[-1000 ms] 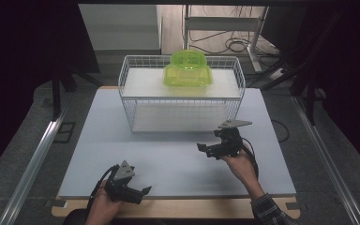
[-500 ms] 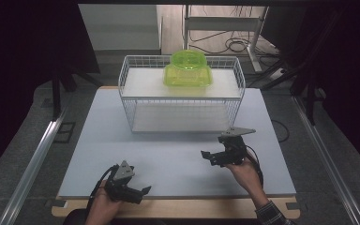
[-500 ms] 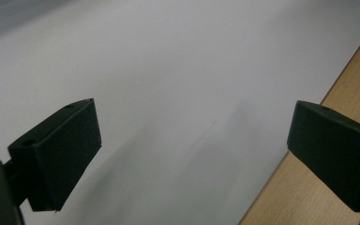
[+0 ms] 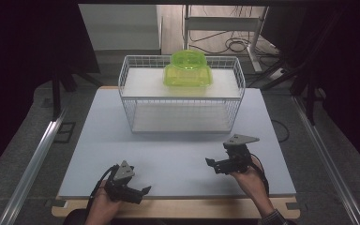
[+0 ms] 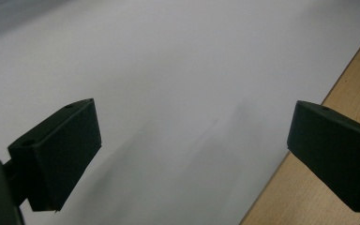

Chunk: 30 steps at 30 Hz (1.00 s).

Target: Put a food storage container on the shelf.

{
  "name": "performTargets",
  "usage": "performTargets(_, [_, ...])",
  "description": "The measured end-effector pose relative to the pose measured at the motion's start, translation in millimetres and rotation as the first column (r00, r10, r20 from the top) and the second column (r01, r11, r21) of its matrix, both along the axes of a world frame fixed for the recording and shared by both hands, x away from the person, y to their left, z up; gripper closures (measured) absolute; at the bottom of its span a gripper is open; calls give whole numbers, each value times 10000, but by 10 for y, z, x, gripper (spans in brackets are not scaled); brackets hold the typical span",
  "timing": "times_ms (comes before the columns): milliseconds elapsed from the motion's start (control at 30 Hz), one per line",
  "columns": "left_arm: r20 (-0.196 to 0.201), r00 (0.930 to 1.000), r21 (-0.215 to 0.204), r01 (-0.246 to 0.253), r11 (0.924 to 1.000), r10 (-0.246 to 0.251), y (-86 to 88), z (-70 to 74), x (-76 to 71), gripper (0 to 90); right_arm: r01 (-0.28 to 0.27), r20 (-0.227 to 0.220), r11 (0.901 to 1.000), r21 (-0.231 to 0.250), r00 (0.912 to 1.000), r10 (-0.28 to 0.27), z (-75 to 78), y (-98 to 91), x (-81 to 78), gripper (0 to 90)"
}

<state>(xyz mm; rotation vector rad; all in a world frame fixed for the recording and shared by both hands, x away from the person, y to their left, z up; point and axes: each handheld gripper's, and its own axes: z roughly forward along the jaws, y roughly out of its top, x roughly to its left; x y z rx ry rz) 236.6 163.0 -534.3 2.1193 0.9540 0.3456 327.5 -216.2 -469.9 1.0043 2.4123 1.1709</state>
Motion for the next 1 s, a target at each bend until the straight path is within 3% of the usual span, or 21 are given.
performTargets(500, [-4, 10000, 66, -6, 10000, 6, -11, -8, 2, 28, 436, -40, 9984, -361, 9990, -438, -131, -255, -192, 53])
performTargets(1000, [-28, 10000, 249, 9, 9997, -9, -21, -21, 4, 26, 683, -360, 9947, -770, 9968, -712, -284, -370, -309, 44])
